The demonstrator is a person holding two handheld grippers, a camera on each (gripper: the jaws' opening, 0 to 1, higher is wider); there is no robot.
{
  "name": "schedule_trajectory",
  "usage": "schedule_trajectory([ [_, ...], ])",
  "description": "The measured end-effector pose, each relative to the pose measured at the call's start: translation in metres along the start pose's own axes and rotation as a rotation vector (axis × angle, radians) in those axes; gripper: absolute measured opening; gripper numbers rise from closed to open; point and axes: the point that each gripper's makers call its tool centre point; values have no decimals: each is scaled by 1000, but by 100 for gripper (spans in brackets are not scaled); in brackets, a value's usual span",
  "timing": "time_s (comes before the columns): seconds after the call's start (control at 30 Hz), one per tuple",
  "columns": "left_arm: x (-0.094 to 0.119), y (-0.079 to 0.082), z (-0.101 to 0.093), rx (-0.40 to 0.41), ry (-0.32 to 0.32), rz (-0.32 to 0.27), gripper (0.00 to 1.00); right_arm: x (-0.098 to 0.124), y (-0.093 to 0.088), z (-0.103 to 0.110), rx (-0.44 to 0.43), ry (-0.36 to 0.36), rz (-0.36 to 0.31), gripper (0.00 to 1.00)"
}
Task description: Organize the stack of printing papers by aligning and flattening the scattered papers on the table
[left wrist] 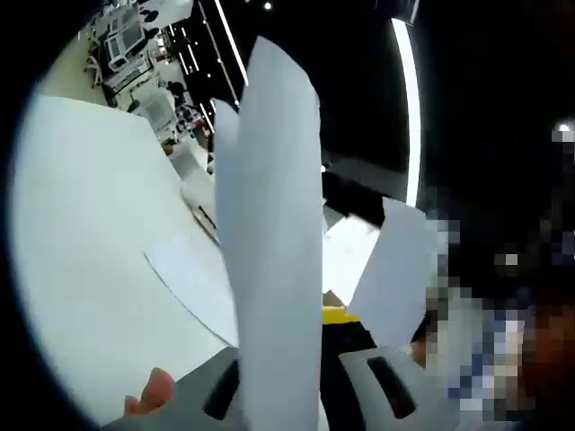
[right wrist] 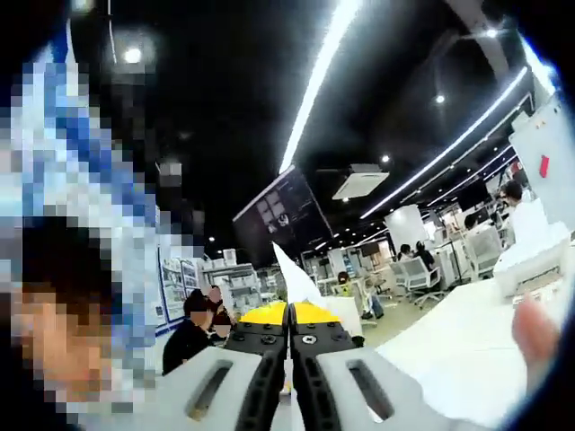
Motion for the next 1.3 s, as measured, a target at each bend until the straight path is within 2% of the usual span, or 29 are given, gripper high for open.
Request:
schedule_trajectory([
  [0.1, -6, -1, 0, 13, -9, -7, 6, 0, 3, -1, -63, 25, -24, 0],
  [0.2, -10, -6, -2, 24, -16, -4, 6, 0, 3, -15, -166, 23, -50, 0],
  [0.27, -12, -9, -3, 41, -20, -6, 6, 2, 4, -45, -196, -24, -84, 0],
  [0.33, -13, -9, -5, 70, -32, -24, 6, 3, -8, -71, -250, -67, -78, 0],
  [0.4, -14, -9, -5, 86, -45, -30, 6, 4, -17, -91, -253, -78, -88, 0],
  [0.47, -15, -13, -4, 96, -39, -24, 6, 6, -31, -122, -302, -151, -84, 0],
  [0.53, -14, -16, -2, 104, -34, -15, 6, 8, -44, -145, -304, -199, -87, 0],
  [0.67, -11, -20, 6, 129, -13, -12, 6, 14, -50, -178, -320, -255, -111, 0],
  [0.73, -10, -21, 9, 140, -8, -12, 6, 12, -55, -185, -336, -258, -110, 0],
  [0.77, -10, -22, 9, 144, -7, -14, 6, 13, -63, -190, -288, -293, -94, 0],
  [0.87, -11, -23, 11, 152, -5, -12, 6, 9, -71, -193, -323, -280, -86, 0],
  [1.0, -14, -24, 12, 167, -11, -12, 6, 6, -84, -195, -326, -285, -62, 0],
  [1.3, -17, -26, 10, 170, -32, -6, 6, 9, -83, -200, -320, -292, -70, 0],
])
Point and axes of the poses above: the point that each gripper's makers call its tool centre point, and the gripper's own axes: x roughly backward along the fingers, z roughly to its left, y roughly out of its top, and after that the axes turned 11 degrees about -x, right-handed
